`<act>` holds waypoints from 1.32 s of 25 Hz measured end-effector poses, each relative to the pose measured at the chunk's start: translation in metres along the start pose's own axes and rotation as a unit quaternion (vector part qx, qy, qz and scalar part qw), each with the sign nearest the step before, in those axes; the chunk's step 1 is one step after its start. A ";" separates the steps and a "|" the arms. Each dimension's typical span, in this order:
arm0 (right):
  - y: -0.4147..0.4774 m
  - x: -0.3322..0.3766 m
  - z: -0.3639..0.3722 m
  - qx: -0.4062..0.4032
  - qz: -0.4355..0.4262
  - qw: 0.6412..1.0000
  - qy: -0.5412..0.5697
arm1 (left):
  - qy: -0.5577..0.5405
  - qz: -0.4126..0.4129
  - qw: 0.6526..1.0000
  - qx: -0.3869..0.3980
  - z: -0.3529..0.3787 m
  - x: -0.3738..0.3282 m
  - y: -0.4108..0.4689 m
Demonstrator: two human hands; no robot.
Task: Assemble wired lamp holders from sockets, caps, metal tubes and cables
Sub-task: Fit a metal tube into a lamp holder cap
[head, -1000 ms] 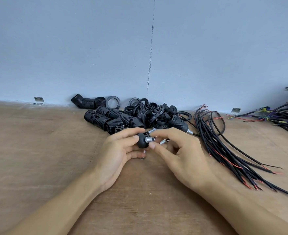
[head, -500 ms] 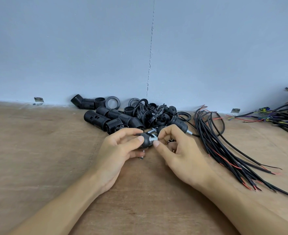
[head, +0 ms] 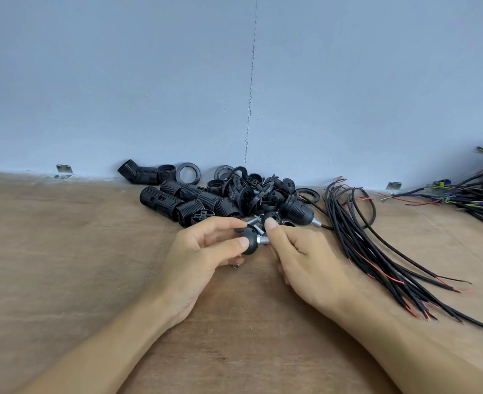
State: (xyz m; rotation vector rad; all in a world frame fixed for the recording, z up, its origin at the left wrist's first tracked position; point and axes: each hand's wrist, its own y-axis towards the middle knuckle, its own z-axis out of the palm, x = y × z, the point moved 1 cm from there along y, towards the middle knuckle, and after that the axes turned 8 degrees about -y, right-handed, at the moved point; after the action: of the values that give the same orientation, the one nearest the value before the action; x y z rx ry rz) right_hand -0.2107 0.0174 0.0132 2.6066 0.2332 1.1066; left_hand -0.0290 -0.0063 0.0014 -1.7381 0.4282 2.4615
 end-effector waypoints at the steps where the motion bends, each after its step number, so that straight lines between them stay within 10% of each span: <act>1: -0.001 0.001 0.000 -0.007 -0.009 1.000 0.010 | -0.009 -0.002 1.000 -0.009 -0.001 0.000 0.000; 14: 0.001 0.001 -0.001 0.013 -0.070 0.996 -0.054 | 0.015 0.022 1.000 -0.006 0.003 -0.002 -0.002; 21: 0.012 -0.018 -0.024 -0.139 0.063 0.940 -0.306 | 0.160 0.112 0.978 -0.069 0.002 -0.010 -0.008; 33: 0.015 -0.028 -0.036 -0.058 0.153 0.902 -0.399 | 0.317 0.233 0.919 -0.028 0.012 -0.004 -0.015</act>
State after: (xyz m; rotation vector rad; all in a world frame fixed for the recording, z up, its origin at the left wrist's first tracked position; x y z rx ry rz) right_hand -0.2557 0.0039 0.0232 2.7869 -0.4213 0.0377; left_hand -0.0353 0.0117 0.0061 -2.7154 0.9258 2.0939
